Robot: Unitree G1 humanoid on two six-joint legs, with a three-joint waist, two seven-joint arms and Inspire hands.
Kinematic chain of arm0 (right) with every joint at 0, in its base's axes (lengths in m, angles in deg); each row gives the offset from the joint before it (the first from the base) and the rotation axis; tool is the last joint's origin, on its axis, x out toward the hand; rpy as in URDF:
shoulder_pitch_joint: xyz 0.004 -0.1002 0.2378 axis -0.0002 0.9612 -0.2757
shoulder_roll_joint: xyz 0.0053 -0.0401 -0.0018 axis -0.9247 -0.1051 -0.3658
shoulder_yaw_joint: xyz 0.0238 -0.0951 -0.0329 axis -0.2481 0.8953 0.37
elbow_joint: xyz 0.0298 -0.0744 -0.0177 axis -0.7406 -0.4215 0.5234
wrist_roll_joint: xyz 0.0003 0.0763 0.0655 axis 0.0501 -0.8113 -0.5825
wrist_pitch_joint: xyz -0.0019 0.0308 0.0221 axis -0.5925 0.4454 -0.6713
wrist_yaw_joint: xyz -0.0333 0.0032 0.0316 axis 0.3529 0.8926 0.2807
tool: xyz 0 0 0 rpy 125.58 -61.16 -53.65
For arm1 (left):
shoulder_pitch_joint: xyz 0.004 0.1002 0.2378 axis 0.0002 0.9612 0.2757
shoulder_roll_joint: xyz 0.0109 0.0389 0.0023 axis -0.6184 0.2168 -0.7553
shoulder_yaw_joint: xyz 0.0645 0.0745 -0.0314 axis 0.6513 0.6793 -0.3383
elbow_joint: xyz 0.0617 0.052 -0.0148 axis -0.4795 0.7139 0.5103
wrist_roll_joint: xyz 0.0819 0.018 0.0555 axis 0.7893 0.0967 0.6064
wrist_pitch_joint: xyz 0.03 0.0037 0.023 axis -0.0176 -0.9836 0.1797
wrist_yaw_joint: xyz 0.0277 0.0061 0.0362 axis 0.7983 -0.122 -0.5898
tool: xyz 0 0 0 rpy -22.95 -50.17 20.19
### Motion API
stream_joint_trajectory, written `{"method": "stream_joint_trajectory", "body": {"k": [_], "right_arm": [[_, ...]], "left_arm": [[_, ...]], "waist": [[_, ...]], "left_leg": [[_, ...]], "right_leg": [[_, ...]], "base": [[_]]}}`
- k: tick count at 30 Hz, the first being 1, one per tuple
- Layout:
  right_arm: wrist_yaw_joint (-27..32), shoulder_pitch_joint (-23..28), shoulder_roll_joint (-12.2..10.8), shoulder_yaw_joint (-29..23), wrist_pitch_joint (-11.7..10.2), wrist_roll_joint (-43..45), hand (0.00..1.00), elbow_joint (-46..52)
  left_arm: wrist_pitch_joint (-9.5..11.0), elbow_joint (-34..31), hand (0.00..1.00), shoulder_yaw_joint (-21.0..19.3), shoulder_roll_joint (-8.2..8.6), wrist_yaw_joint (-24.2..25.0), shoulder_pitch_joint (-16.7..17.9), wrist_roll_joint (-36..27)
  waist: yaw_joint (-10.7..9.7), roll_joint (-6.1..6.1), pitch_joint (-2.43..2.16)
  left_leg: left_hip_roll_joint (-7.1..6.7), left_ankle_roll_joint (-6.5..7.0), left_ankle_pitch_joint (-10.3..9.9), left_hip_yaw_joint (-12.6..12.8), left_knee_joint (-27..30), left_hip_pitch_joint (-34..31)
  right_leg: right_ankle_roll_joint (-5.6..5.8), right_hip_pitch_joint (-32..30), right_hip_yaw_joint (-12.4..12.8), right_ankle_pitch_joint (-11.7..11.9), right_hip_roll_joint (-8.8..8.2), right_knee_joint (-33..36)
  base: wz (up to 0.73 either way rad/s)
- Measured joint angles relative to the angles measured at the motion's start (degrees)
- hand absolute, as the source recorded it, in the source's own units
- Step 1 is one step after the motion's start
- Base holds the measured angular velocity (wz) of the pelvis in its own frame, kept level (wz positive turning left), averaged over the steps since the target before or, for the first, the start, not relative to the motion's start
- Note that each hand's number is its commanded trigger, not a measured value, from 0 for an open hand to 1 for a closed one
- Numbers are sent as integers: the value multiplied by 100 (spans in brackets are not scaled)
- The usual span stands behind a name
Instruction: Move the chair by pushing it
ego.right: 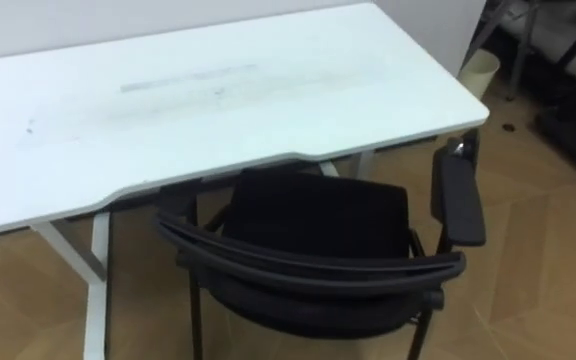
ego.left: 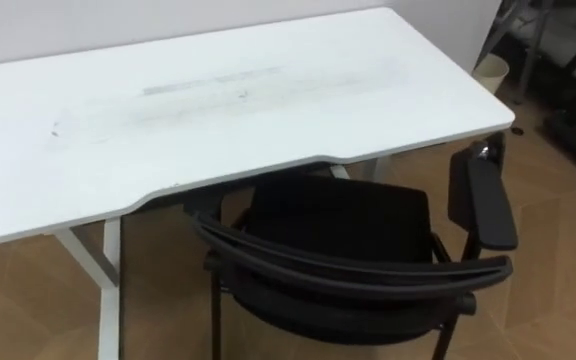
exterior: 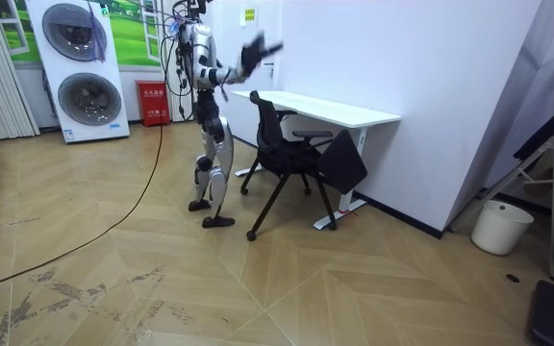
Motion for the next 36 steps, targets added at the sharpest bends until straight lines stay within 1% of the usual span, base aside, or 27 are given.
{"method": "stream_joint_trajectory", "body": {"k": [1,2,3,4,5,6,7,8,9,10,11,12,13,14,15,16,17,18,20,22,23,24,25,27,31,33,36], "right_arm": [[-2,46,-135,114,56,-185,0,-136],[-58,128,-390,344,176,-495,0,-404],[-165,172,-568,512,189,-741,0,-792],[-273,214,-688,674,231,-1119,0,-1192],[-327,245,-731,763,246,-1343,0,-1384],[-463,316,-804,924,277,-1684,0,-1796],[-546,338,-844,990,294,-1814,0,-1998],[-734,418,-949,1096,305,-2045,0,-2345],[-987,425,-1008,1208,303,-2177,0,-2764],[-1122,404,-1030,1219,303,-2224,0,-3039],[-1390,362,-1053,1263,311,-2326,0,-3578],[-1684,294,-1063,1425,356,-2377,0,-4015],[-1848,278,-1069,1511,381,-2379,0,-4202],[-2198,226,-1071,1680,429,-2375,0,-4593],[-2499,171,-1073,1874,505,-2378,0,-4910],[-2648,153,-1080,1970,548,-2378,0,-5016],[-2930,80,-1097,2103,573,-2374,0,-5260],[-3201,10,-1113,2215,628,-2368,0,-5466],[-3552,-88,-1133,2365,666,-2351,0,-5673],[-3815,-248,-1138,2565,668,-2310,0,-5850],[-3964,-329,-1139,2766,674,-2250,0,-5891],[-4099,-415,-1140,2953,682,-2184,0,-5917],[-4166,-463,-1141,3006,708,-2110,0,-5941],[-4366,-614,-1142,3200,825,-1835,0,-6012],[-4642,-710,-1150,3381,875,-1662,0,-6032],[-4827,-719,-1182,3444,893,-1665,0,-6047],[-5090,-713,-1217,3611,926,-1682,0,-6087]], "left_arm": [[-26,122,0,118,79,2,54,-124],[-53,389,0,355,261,21,116,-383],[-52,719,0,564,398,79,152,-652],[-49,1114,0,789,472,224,239,-927],[-54,1296,0,897,494,311,292,-1063],[-46,1694,0,1043,546,489,364,-1233],[-48,1901,0,1088,577,566,402,-1337],[-64,2254,0,1176,633,736,484,-1518],[-74,2611,0,1241,698,906,550,-1568],[-76,2837,0,1259,722,989,550,-1572],[-110,3217,0,1295,758,1183,562,-1612],[-126,3519,0,1394,782,1374,621,-1693],[-138,3637,0,1450,798,1469,656,-1770],[-155,3852,0,1516,836,1683,707,-1844],[-163,4106,0,1581,856,1870,695,-1879],[-168,4226,0,1621,860,1955,681,-1881],[-177,4453,0,1688,864,2136,652,-1880],[-216,4602,0,1748,864,2330,624,-1880],[-280,4731,0,1798,866,2584,550,-1882],[-288,4909,0,1925,864,2758,492,-1887],[-310,5023,0,2052,868,2858,410,-1896],[-380,5064,0,2208,870,2970,339,-1927],[-403,5095,0,2252,873,3021,295,-1928],[-514,5205,0,2442,874,3177,94,-1924],[-563,5214,0,2480,890,3352,-1,-1934],[-622,5216,0,2512,903,3461,-115,-1935],[-624,5248,0,2610,906,3662,-165,-1935]], "waist": [[0,2,-2],[-8,17,-5],[-15,14,-20],[-18,46,-27],[-22,59,-27],[-20,70,-30],[-24,72,-31],[-47,74,-32],[-45,74,-31],[-40,73,-31],[-44,69,-31],[-41,60,-28],[-38,66,-24],[-46,67,-24],[-47,59,-19],[-47,46,-24],[-58,38,-21],[-62,43,-14],[-58,1,-6],[-46,-34,16],[-31,-46,17],[-36,-55,22],[-43,-57,23],[-45,-54,20],[-34,-54,19],[-41,-60,18],[-29,-66,19]], "left_leg": [[1,-15,-13,0,0,-3],[2,-17,-29,6,3,-25],[-1,-18,-33,6,-3,-52],[-1,-3,-29,7,-6,-79],[1,4,-31,7,-4,-87],[3,4,-36,7,-7,-84],[4,3,-47,8,-8,-77],[8,-1,-72,4,-7,-73],[11,2,-92,6,-9,-73],[12,4,-104,8,-9,-72],[11,9,-123,10,-16,-64],[7,13,-131,37,-47,-25],[7,16,-142,48,-55,2],[5,27,-180,54,-38,29],[-6,36,-200,55,-34,50],[-11,42,-206,58,-37,64],[-16,53,-222,51,-37,94],[-19,60,-240,42,-35,113],[-26,66,-252,41,-40,137],[-29,69,-253,43,-40,155],[-30,77,-258,55,-12,160],[-30,81,-265,66,-9,159],[-32,83,-266,66,-10,159],[-36,88,-269,42,-10,129],[-31,85,-273,66,-13,108],[-33,85,-273,65,-6,98],[-33,84,-272,64,-5,101]], "right_leg": [[0,-7,0,-1,-1,3],[0,-35,13,-2,1,2],[0,-61,11,-1,-4,2],[-4,-81,6,1,-6,-9],[-5,-86,6,2,-4,-15],[-44,-85,17,16,3,-12],[-54,-80,18,12,5,-9],[-63,-74,9,-1,5,-14],[-63,-70,11,-10,6,-22],[-60,-65,12,-13,4,-19],[-49,-53,18,-24,10,-17],[-36,-29,31,-38,11,-26],[-29,-5,42,-44,14,-39],[-15,31,44,-64,12,-48],[4,51,42,-89,-1,-48],[12,56,40,-101,-7,-56],[19,104,22,-106,-13,-92],[31,110,14,-114,-14,-111],[44,126,15,-123,-18,-113],[51,196,15,-119,-17,-119],[52,199,22,-118,-16,-123],[54,194,39,-117,-13,-127],[54,194,38,-117,-15,-133],[65,195,5,-115,-19,-211],[66,189,22,-114,-6,-214],[66,192,10,-114,-6,-239],[67,199,-11,-111,-4,-301]], "base": [[-4],[0],[0],[0],[0],[0],[0],[0],[0],[0],[-3],[-4],[-5],[0],[0],[3],[5],[5],[0],[0],[0],[-4],[0],[6],[0],[0],[1]]}}
